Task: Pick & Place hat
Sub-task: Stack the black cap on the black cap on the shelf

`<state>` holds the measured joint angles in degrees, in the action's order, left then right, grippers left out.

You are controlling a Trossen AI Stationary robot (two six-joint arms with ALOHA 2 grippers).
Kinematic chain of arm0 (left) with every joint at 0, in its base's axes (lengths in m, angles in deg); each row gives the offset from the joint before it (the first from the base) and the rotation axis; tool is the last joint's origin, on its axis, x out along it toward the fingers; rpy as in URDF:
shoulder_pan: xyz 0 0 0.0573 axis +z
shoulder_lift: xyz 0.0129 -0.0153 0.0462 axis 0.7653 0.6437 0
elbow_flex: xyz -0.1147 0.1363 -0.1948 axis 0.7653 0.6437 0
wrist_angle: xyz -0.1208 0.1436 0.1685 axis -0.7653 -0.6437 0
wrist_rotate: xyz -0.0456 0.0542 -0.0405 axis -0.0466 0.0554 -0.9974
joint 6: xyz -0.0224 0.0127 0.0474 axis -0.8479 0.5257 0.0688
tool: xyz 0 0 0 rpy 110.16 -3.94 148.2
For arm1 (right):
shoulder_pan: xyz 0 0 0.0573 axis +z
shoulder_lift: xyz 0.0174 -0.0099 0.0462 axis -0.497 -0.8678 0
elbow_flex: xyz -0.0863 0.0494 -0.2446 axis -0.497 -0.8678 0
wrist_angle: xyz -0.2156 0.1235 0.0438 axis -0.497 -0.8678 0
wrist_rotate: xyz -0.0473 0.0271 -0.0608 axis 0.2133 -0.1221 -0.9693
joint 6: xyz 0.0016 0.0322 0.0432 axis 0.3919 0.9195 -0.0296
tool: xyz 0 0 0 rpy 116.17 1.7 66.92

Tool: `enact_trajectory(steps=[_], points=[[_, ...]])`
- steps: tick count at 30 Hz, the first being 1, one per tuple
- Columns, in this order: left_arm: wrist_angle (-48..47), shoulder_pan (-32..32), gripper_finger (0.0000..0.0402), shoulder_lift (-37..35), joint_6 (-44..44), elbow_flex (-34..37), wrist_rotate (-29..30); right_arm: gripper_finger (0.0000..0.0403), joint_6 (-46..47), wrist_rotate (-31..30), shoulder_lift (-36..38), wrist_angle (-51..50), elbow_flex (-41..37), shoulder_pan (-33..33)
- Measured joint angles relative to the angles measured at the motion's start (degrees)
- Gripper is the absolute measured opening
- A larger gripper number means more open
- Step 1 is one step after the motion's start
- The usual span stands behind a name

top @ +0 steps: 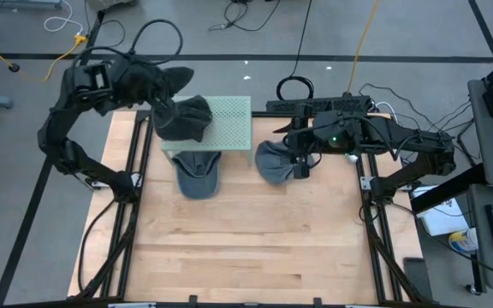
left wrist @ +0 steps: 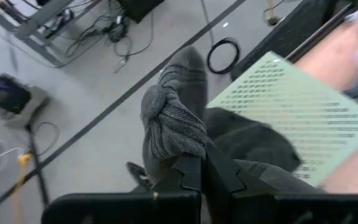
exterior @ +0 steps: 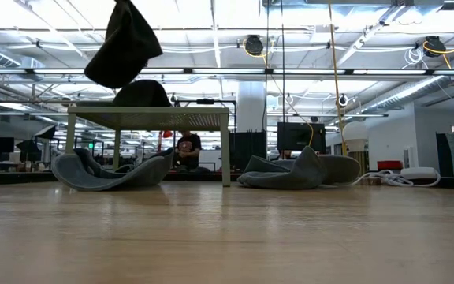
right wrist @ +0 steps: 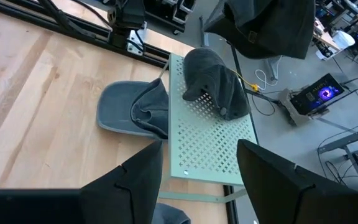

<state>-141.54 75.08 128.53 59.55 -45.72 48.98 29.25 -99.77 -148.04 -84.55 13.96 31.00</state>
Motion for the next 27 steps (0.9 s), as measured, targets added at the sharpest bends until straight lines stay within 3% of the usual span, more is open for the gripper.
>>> enact_trajectory(steps=[9, 18, 27], points=[[0.02, 2.90, 0.0000, 1.21, 1.35, 0.02, 4.45, 0.0197, 0.02, 0.02, 0.00, -0.24, 0.00, -1.20], [0.04, 2.90, 0.0000, 1.21, -5.90, 0.27, 8.34, 0.0197, 0.07, 0.12, 0.00, -0.20, 0.00, -2.81], [0.00, 2.82, 0.0000, 1.23, -11.15, 8.29, 10.99, 0.0196, -0.33, 0.23, 0.00, -0.07, 0.00, -3.07]])
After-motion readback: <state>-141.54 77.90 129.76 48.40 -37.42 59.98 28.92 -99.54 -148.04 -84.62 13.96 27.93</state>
